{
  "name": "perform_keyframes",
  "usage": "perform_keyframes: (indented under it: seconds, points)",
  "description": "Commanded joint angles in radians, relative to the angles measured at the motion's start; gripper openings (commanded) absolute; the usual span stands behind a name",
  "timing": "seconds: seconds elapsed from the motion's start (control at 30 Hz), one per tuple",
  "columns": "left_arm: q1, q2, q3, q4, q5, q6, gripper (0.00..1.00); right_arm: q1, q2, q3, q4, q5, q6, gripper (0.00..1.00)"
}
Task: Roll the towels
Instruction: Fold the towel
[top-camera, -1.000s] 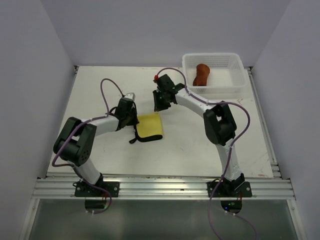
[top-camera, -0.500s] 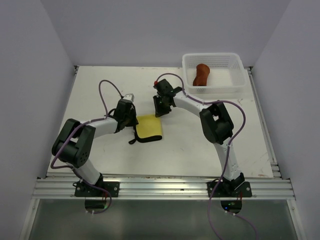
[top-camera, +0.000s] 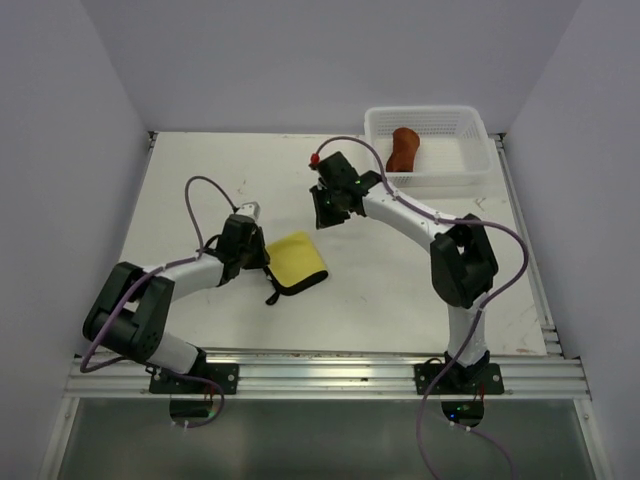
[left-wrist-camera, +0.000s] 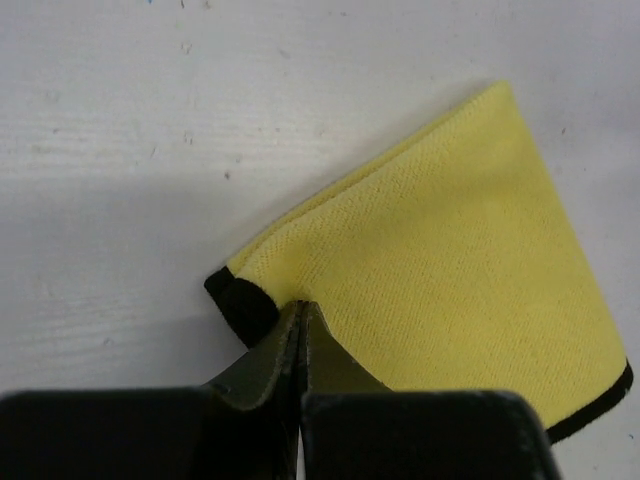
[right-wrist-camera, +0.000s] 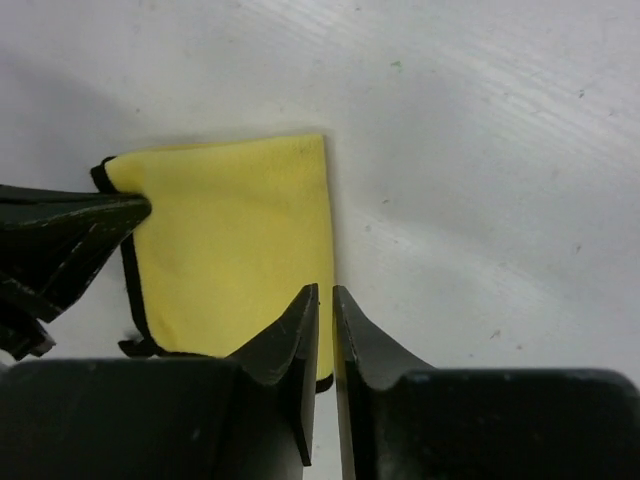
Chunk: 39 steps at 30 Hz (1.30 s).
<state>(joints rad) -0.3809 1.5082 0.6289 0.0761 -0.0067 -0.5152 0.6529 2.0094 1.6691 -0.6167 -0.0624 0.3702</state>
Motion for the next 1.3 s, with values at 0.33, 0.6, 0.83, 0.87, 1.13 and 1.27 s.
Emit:
perform_keyframes:
  seconds: [0.33,0.6,0.83,0.87,1.13,1.27]
  points:
    - [-0.018,-0.169,-0.147,0.014,0.024,-0.062,0.00,0.168,-0.113,-0.304,0.104,-0.091,0.033,0.09]
    - [-0.018,-0.203,-0.135,-0.038,-0.021,-0.059,0.00,0.168,-0.078,-0.374,0.140,-0.036,0.035,0.08]
    - [-0.018,-0.235,-0.149,-0.048,-0.022,-0.066,0.00,0.168,-0.087,-0.359,0.134,-0.060,0.035,0.08]
    - [-0.018,-0.246,-0.150,-0.050,-0.022,-0.066,0.00,0.168,-0.103,-0.352,0.123,-0.068,0.035,0.08]
    - [-0.019,-0.284,-0.098,-0.059,0.002,-0.051,0.00,0.168,-0.178,-0.146,-0.109,-0.100,-0.019,0.13]
    - [-0.027,-0.289,-0.057,-0.065,0.025,-0.046,0.00,0.166,-0.186,-0.117,-0.126,-0.099,-0.024,0.14]
